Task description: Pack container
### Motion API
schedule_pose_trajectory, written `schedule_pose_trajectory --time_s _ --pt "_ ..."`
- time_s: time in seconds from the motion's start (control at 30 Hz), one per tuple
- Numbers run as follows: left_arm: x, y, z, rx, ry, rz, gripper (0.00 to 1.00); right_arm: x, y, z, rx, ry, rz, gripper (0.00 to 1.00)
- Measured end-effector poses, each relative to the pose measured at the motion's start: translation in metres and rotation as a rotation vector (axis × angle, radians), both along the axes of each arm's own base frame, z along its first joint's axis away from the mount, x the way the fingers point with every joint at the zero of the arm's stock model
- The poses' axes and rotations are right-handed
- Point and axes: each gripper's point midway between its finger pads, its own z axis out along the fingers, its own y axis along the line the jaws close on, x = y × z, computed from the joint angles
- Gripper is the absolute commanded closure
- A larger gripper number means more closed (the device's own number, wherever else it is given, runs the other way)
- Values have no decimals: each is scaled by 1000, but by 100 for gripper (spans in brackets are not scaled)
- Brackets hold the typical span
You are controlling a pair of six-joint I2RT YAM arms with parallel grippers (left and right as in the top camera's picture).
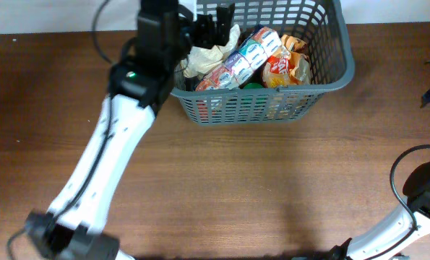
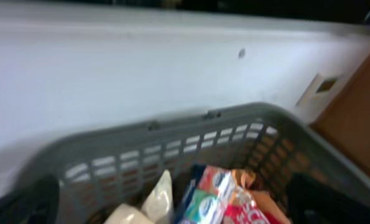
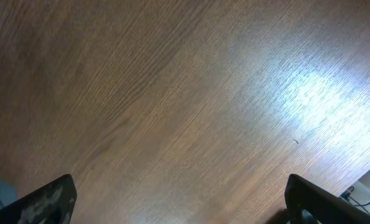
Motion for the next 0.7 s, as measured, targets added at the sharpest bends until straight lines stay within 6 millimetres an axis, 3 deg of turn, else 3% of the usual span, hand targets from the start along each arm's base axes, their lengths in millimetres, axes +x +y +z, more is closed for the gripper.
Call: schedule_pose_trajectory --time_s 0.1,0.23,0.3,0.4,0.7 --pt "-32 21 34 18 -34 28 1 0 0 0 0 0 -1 1" --pt "-88 63 77 47 -72 86 1 0 0 0 0 0 0 1" --pt "-109 77 85 58 -67 105 1 0 0 0 0 0 -1 1" --pt "-148 93 87 85 -34 112 1 0 0 0 0 0 -1 1" --pt "-228 118 59 140 120 86 1 0 0 0 0 0 -1 1"
